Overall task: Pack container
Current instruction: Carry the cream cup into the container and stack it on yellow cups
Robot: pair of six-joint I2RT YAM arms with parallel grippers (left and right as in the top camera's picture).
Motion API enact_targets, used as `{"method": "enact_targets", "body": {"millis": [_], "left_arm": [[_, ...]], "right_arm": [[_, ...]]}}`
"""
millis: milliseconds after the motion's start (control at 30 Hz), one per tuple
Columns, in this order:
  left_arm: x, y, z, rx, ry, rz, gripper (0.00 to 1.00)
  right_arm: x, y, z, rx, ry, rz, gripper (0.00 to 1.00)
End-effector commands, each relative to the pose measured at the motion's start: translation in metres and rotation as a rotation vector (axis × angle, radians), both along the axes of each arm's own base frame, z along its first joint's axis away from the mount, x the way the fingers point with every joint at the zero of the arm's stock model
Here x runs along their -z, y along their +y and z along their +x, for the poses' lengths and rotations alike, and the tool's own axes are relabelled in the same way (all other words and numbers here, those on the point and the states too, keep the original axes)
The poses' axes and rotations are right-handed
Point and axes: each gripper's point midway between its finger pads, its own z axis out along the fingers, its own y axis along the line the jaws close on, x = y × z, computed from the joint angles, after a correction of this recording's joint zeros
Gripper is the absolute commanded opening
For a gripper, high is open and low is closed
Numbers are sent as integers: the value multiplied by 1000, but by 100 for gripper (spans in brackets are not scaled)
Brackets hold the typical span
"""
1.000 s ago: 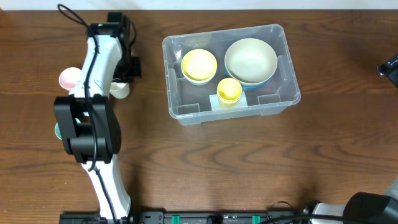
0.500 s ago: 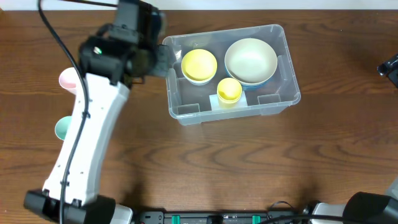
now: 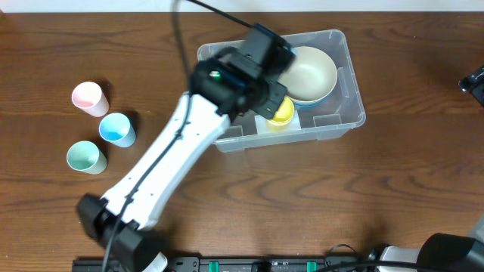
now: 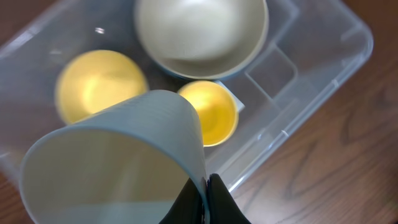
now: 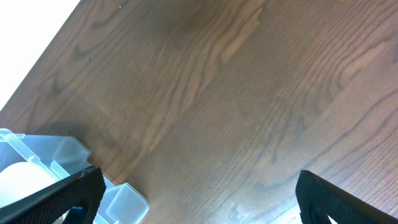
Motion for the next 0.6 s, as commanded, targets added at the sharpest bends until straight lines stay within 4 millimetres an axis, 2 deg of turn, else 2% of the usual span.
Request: {"method": "enact_targets", "body": {"millis": [0, 233, 500, 567], "left_arm": [[21, -15, -4, 102, 10, 61, 6], [50, -37, -6, 165, 35, 100, 6], [68, -40, -4, 171, 63, 124, 8], [69, -40, -4, 171, 64, 124, 37]], "right_arm": [[1, -3, -2, 21, 0, 7, 99], [1, -4, -2, 22, 0, 7, 99], [1, -4, -2, 22, 0, 7, 99], [1, -4, -2, 22, 0, 7, 99]]}}
